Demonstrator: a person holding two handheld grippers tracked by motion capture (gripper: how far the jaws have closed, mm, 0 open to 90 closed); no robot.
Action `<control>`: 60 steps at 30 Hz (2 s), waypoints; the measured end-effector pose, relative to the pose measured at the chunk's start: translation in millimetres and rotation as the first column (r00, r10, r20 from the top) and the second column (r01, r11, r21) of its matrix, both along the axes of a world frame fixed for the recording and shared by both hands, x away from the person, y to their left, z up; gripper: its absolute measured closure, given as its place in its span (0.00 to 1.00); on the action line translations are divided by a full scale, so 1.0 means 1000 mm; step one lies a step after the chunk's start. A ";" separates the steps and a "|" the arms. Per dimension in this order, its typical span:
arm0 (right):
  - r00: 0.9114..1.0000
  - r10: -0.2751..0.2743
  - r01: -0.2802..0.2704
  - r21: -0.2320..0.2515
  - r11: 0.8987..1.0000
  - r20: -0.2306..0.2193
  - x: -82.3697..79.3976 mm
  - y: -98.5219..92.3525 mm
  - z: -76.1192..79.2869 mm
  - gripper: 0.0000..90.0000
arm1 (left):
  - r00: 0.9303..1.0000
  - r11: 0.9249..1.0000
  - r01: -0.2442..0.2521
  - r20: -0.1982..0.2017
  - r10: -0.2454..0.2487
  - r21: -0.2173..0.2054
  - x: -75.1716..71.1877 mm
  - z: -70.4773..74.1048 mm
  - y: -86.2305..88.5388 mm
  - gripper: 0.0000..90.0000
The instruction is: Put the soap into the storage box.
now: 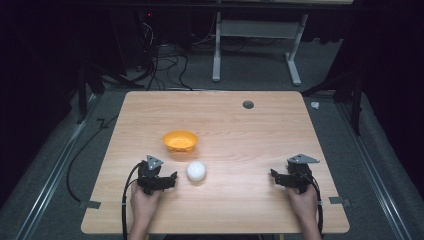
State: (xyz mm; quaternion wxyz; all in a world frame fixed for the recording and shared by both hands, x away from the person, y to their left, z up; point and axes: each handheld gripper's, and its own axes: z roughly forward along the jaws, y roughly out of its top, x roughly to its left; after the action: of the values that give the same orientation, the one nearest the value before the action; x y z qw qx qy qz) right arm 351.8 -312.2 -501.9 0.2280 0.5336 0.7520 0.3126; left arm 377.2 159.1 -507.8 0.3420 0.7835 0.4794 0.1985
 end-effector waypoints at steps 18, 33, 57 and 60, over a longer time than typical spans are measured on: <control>1.000 0.000 0.000 0.001 1.000 0.000 0.000 0.000 0.000 0.25 | 1.000 1.000 -0.001 0.001 0.001 -0.001 0.000 0.000 0.000 0.17; 1.000 0.001 -0.001 0.000 1.000 0.000 0.000 0.000 0.000 0.25 | 1.000 1.000 0.012 0.003 -0.012 0.003 -0.003 0.000 0.002 0.17; 1.000 0.003 -0.003 -0.001 1.000 -0.001 0.000 0.000 0.000 0.25 | 0.998 0.997 0.065 0.014 -0.064 -0.043 -0.012 0.019 0.000 0.18; 1.000 0.003 -0.003 0.000 1.000 -0.001 0.000 0.000 0.000 0.25 | 0.997 0.996 0.070 0.020 -0.069 -0.052 -0.014 0.022 -0.001 0.18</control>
State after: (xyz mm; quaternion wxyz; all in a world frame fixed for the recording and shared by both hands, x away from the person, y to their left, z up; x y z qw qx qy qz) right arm 351.8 -312.5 -501.8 0.2273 0.5325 0.7530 0.3125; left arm 363.3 157.8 -486.3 0.3734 0.7887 0.4535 0.1809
